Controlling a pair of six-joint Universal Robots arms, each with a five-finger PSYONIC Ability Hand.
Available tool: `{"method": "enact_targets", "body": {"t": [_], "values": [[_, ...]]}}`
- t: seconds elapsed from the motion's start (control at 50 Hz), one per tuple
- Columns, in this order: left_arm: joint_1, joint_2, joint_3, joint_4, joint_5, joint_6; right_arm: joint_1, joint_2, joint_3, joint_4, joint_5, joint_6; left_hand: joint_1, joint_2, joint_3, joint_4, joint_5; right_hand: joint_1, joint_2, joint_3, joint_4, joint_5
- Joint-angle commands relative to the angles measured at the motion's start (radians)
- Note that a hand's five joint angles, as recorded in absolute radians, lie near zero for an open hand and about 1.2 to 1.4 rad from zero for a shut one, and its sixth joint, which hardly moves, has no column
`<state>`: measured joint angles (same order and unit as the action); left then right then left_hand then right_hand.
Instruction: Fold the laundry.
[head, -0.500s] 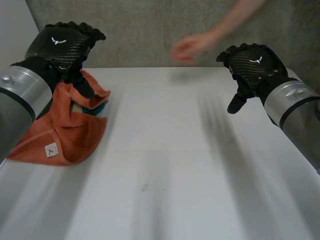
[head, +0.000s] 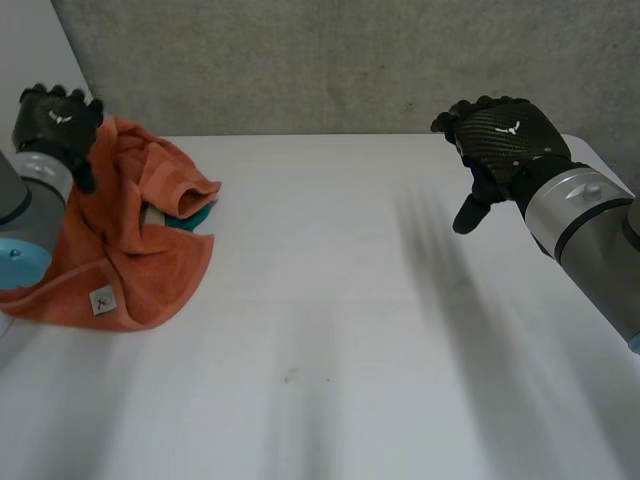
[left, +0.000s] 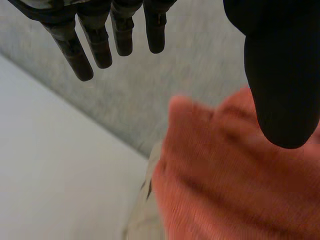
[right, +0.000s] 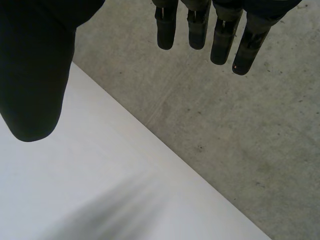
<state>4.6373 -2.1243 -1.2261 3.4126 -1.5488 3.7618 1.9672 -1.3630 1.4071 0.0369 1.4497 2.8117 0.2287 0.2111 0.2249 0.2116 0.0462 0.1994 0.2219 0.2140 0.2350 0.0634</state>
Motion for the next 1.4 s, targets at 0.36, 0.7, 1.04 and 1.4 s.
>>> {"method": "enact_targets", "body": {"t": [0.36, 0.7, 1.04, 1.4], "values": [[0.049, -0.045, 0.008, 0.08, 0.016, -0.511, -0.013, 0.033, -0.005, -0.002, 0.0, -0.003, 1.168, 1.185, 1.171, 1.185, 1.176, -0.025, -0.047, -0.039, -0.06, -0.063], [-0.074, 0.068, -0.052, 0.086, 0.072, -0.432, -0.018, 0.022, -0.005, 0.0, 0.0, -0.001, -0.026, -0.008, -0.022, -0.009, -0.018, -0.025, -0.047, -0.039, -0.06, -0.063], [0.04, -0.308, 0.191, 0.097, 0.033, -0.053, -0.028, 0.024, -0.005, -0.002, 0.0, -0.001, 0.067, 0.084, 0.071, 0.084, 0.075, -0.025, -0.047, -0.039, -0.06, -0.063], [-0.147, 0.001, 0.028, 0.189, -0.022, -0.26, -0.033, 0.024, -0.016, -0.006, 0.001, -0.003, 1.168, 1.185, 1.171, 1.185, 1.176, -0.025, -0.047, -0.039, -0.06, -0.063]]}}
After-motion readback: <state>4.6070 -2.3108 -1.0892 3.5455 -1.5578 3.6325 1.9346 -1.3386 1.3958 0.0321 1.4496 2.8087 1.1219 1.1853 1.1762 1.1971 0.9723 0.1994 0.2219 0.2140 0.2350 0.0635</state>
